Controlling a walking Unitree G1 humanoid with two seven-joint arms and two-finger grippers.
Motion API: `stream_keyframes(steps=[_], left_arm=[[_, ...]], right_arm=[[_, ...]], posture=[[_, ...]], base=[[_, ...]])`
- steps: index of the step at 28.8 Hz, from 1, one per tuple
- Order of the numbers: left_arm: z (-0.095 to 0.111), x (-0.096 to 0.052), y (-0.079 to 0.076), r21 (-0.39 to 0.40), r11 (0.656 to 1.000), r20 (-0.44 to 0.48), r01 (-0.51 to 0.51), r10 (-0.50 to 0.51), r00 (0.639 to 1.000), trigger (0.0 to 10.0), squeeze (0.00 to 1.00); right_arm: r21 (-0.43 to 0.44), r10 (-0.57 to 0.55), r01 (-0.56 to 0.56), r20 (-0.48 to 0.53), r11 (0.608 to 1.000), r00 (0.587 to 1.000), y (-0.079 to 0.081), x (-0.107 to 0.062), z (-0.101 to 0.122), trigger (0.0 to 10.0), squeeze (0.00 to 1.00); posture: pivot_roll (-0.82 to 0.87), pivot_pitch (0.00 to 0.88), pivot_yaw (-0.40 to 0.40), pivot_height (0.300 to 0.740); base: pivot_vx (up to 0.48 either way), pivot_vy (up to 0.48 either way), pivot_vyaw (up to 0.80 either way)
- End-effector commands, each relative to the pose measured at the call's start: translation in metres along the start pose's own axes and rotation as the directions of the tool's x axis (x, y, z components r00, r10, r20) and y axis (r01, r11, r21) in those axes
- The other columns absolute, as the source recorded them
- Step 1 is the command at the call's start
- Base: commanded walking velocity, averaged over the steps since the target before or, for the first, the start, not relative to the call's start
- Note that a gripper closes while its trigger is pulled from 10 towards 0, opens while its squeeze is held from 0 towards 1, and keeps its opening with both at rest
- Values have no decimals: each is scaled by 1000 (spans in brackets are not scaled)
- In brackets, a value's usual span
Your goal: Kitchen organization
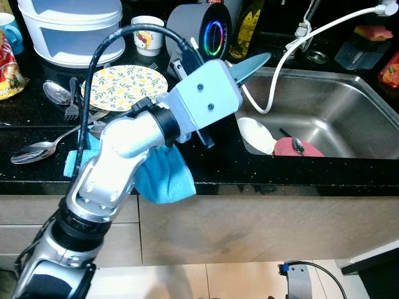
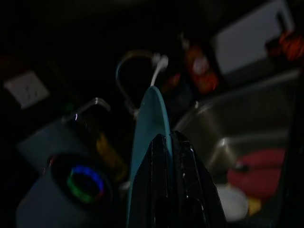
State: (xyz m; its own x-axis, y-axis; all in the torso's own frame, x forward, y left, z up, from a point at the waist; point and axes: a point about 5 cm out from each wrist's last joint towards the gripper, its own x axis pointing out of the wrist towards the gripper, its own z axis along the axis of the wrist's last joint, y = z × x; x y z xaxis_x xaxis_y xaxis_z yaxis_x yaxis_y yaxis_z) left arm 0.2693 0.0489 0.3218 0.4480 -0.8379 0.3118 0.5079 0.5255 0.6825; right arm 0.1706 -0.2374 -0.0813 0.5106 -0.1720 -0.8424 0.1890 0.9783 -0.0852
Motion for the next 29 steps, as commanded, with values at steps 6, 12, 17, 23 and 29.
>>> stream_keyframes(steps=[6, 12, 17, 23, 29], left_arm=[[18, 2, 12, -87, 991, 165, -100, 113, 980, 0, 0], [19, 5, 13, -183, 977, 248, -107, 152, 957, 0, 0], [8, 11, 4, -292, 956, 283, -33, 120, 952, 1725, 0], [-12, 17, -3, -375, 925, 305, 56, 67, 950, 9765, 0], [-19, 19, 3, -370, 928, 296, 47, 70, 953, 10000, 0]], right_arm=[[10, -22, 22, 30, 1000, 999, -5, 0, 7, 10000, 0], [16, -16, 15, 73, 1000, 997, 0, 1, 19, 10000, 0], [13, -10, 9, 85, 1000, 996, 3, 2, 23, 10000, 0], [-4, 6, -6, 79, 1000, 997, 8, 2, 18, 10000, 0], [5, 15, -15, 92, 1000, 996, 9, 1, 18, 10000, 0]], posture=[[156, 93, -93, 740], [145, 95, -90, 740], [143, 97, -90, 740], [119, 100, -85, 740], [110, 103, -79, 740]], base=[[0, 0, 0], [0, 0, 0], [0, 0, 0], [0, 0, 0], [0, 0, 0]])
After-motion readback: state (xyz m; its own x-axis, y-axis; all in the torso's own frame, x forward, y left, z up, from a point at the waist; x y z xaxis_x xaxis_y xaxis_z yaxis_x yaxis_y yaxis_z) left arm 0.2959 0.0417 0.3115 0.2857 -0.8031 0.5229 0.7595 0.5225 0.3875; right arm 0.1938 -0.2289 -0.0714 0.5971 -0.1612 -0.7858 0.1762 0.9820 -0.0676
